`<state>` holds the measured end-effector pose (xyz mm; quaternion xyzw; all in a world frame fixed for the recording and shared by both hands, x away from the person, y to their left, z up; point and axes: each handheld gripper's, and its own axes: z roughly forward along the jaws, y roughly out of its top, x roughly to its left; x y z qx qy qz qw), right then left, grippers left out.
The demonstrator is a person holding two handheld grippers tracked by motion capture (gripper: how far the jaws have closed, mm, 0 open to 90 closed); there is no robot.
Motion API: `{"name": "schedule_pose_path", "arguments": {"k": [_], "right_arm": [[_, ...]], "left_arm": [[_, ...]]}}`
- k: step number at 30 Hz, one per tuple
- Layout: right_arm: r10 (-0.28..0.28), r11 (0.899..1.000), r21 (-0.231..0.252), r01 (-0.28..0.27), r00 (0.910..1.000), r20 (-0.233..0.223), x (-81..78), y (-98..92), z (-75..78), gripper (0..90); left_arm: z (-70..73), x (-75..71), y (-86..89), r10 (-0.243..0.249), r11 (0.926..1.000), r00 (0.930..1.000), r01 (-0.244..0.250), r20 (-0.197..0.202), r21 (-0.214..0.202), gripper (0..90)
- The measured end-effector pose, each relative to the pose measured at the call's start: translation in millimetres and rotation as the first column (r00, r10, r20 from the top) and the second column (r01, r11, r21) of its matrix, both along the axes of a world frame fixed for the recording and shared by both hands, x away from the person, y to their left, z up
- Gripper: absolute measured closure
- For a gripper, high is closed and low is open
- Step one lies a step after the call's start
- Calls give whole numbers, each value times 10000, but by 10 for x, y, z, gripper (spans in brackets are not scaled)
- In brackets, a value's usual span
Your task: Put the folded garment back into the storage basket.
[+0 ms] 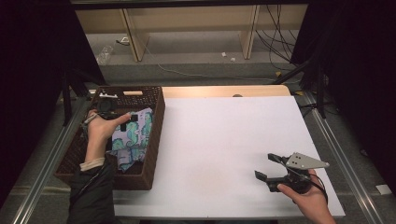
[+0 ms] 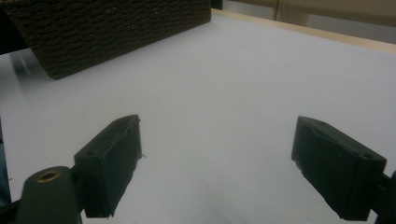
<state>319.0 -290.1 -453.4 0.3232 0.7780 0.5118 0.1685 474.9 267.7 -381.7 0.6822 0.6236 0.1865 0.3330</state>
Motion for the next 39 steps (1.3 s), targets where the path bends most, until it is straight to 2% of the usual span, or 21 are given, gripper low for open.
{"name": "schedule_pose_path", "arguments": {"k": [4, 7, 12, 14, 15, 17, 20, 22, 23, 24, 26, 27, 30, 31, 32, 33, 34, 37, 39], "right_arm": [[0, 10000, 0, 0, 10000, 2, -1, 0, 0, 169], [2, 10000, 2, -2, 10000, -2, 0, 0, 0, 169], [2, 10000, 7, -2, 10000, 28, 0, -2, 1, 169], [-19, 10000, -15, 19, 10000, -4, -2, 0, 1, 169], [-20, 10000, -12, 20, 10000, -12, -3, 2, 1, 168], [-39, 10000, -24, 39, 10000, -16, -5, 4, 2, 168], [-53, 10000, -10, 53, 10000, -44, -9, 4, 3, 168], [-44, 10000, -41, 44, 10000, -12, -6, 3, 1, 168], [-25, 10000, 42, 25, 10000, 12, -5, 8, -2, 168], [-40, 10000, 64, 40, 10000, 20, -5, 9, 0, 167], [-67, 10000, -11, 67, 10000, -8, -6, 4, 4, 167], [-61, 10000, -15, 61, 10000, 1, -3, 3, 1, 167], [-74, 10000, -10, 74, 10000, -29, -6, 3, 2, 168], [-67, 10000, 41, 67, 10000, -5, -7, 4, 0, 167], [-67, 10000, 41, 67, 10000, -5, -7, 4, 0, 167], [-62, 10000, 9, 62, 10000, 3, -5, 0, 0, 167], [-62, 10000, 9, 62, 10000, 3, -5, 0, 0, 167], [-80, 10000, 35, 80, 10000, -27, -8, 7, 1, 167], [-75, 10000, 24, 75, 10000, -22, -9, 8, 3, 167]], "left_arm": [[67, -23, -13, -33, 10000, 9991, 31, 434, 45, 162], [131, -46, -51, -276, 9996, 9963, 282, 813, -67, 171], [236, -101, -152, -1071, 9930, 9840, 1130, 1421, -340, 175], [277, -128, -218, -1238, 9888, 9766, 1362, 1758, -606, 173], [299, -146, -268, -1413, 9855, 9707, 1566, 1942, -658, 171], [327, -168, -340, -1655, 9815, 9630, 1819, 2126, -597, 162], [361, -201, -459, -1984, 9739, 9478, 2192, 2496, -585, 155], [381, -233, -544, -2301, 9659, 9352, 2533, 2692, -541, 152], [390, -260, -598, -2541, 9599, 9262, 2769, 2784, -450, 147], [394, -277, -630, -2697, 9562, 9216, 2905, 2791, -353, 138], [399, -326, -702, -2991, 9511, 9173, 3090, 2628, 39, 128], [404, -355, -739, -3147, 9473, 9120, 3191, 2632, 271, 110], [417, -430, -804, -3407, 9387, 9015, 3422, 2668, 426, 64], [419, -463, -827, -3455, 9371, 8981, 3455, 2722, 495, 37], [414, -498, -847, -3523, 9346, 8920, 3512, 2833, 567, 37], [401, -544, -869, -3540, 9330, 8813, 3560, 3130, 529, 49], [390, -573, -883, -3486, 9346, 8770, 3518, 3307, 522, 49], [344, -670, -922, -3586, 9314, 8675, 3569, 3447, 707, 48], [336, -702, -943, -3725, 9263, 8645, 3686, 3374, 783, 32]]}}
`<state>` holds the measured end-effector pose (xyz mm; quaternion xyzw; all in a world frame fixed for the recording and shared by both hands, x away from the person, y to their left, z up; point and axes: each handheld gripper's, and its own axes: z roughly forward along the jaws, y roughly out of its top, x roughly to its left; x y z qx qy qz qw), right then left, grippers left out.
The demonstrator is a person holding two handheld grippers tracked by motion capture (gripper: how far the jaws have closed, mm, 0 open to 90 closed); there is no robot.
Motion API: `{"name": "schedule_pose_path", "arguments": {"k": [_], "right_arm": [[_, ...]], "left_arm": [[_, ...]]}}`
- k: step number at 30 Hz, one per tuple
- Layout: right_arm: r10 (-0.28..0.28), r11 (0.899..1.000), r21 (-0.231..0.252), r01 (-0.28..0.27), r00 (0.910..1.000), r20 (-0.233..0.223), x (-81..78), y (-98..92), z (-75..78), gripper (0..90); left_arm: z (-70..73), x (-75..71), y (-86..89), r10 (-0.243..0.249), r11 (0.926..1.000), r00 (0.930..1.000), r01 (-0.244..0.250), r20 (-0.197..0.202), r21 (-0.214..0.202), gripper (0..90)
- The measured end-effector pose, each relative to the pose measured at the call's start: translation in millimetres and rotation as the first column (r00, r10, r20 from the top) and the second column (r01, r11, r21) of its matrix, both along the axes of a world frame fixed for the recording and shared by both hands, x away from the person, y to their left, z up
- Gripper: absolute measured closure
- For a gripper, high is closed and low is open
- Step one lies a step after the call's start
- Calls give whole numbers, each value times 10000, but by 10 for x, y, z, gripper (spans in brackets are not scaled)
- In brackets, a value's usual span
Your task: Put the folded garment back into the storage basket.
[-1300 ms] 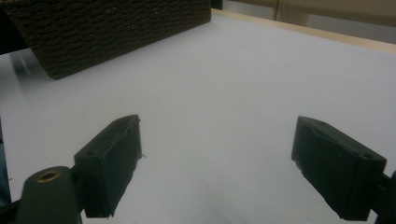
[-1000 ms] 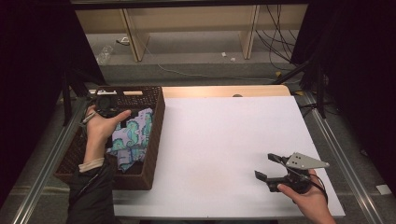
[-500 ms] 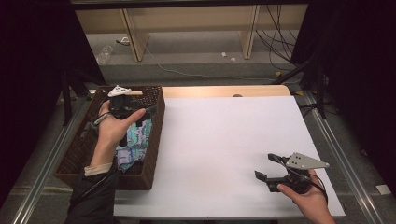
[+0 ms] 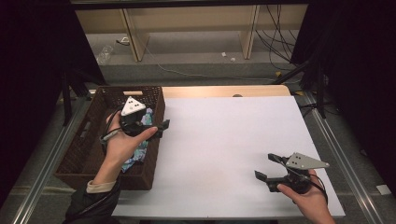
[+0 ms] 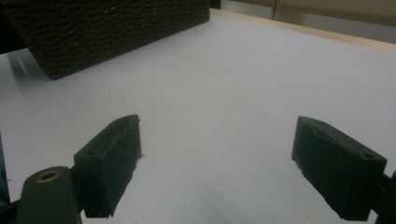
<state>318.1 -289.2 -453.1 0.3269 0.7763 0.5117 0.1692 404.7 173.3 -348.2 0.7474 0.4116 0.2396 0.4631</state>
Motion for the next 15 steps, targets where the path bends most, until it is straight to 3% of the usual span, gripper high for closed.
{"name": "schedule_pose_path", "arguments": {"k": [7, 10, 15], "right_arm": [[45, 10000, 14, -45, 10000, 57, 3, -4, 1, 168], [37, 10000, 35, -37, 10000, 79, 3, -5, 2, 168], [34, 10000, -47, -33, 10000, 49, -1, -4, 5, 168]], "left_arm": [[-25, -85, -131, -606, 9976, 9980, 600, -169, -350, 20], [-27, -122, -177, -641, 9966, 9970, 618, -430, -540, 14], [-42, -151, -220, -683, 9970, 9969, 668, -388, -383, 0]]}}
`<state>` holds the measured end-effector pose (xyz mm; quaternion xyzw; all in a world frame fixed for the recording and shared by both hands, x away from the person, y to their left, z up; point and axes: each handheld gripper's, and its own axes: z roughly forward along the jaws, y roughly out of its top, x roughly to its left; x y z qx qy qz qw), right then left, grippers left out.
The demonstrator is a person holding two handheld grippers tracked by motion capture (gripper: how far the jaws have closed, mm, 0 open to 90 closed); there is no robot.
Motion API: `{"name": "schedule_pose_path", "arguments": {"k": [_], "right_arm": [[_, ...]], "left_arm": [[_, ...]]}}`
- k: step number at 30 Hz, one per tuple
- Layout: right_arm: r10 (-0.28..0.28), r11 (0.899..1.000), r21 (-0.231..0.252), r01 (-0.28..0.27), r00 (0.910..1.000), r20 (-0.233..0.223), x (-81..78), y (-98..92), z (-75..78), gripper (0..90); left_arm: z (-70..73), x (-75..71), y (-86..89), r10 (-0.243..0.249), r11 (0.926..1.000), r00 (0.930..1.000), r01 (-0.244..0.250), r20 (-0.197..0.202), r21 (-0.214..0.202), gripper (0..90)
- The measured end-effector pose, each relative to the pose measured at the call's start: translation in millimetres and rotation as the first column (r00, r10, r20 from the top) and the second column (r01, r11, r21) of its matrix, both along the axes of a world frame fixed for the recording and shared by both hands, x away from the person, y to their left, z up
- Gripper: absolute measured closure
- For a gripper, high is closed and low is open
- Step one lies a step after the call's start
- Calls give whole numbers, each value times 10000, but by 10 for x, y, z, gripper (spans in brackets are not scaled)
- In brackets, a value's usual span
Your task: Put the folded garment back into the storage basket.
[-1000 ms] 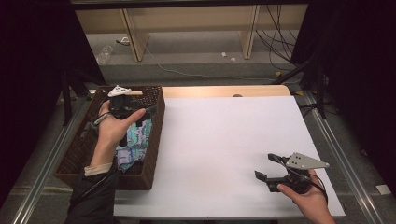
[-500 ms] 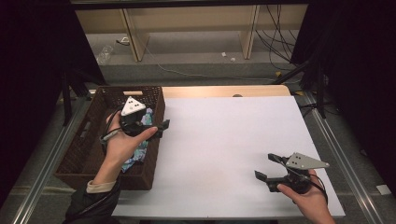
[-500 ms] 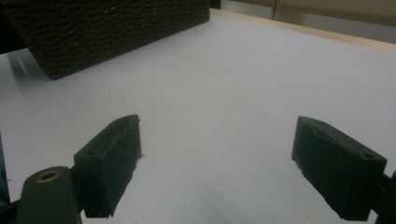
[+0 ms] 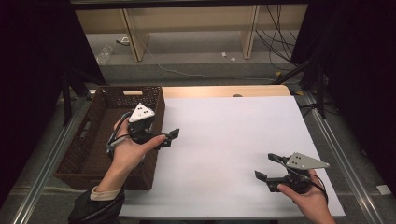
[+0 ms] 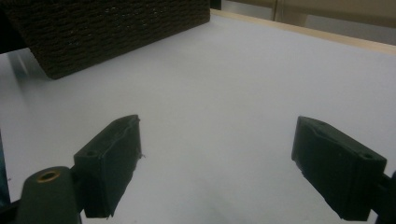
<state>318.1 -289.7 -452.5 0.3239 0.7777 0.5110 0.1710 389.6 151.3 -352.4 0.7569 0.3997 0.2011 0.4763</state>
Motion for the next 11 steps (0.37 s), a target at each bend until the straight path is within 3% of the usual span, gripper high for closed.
{"name": "schedule_pose_path", "arguments": {"k": [11], "right_arm": [[44, 10000, 82, -44, 10000, 27, 8, -1, -7, 167]], "left_arm": [[-48, -18, -108, -290, 9995, 9996, 290, -41, 79, 0]]}}
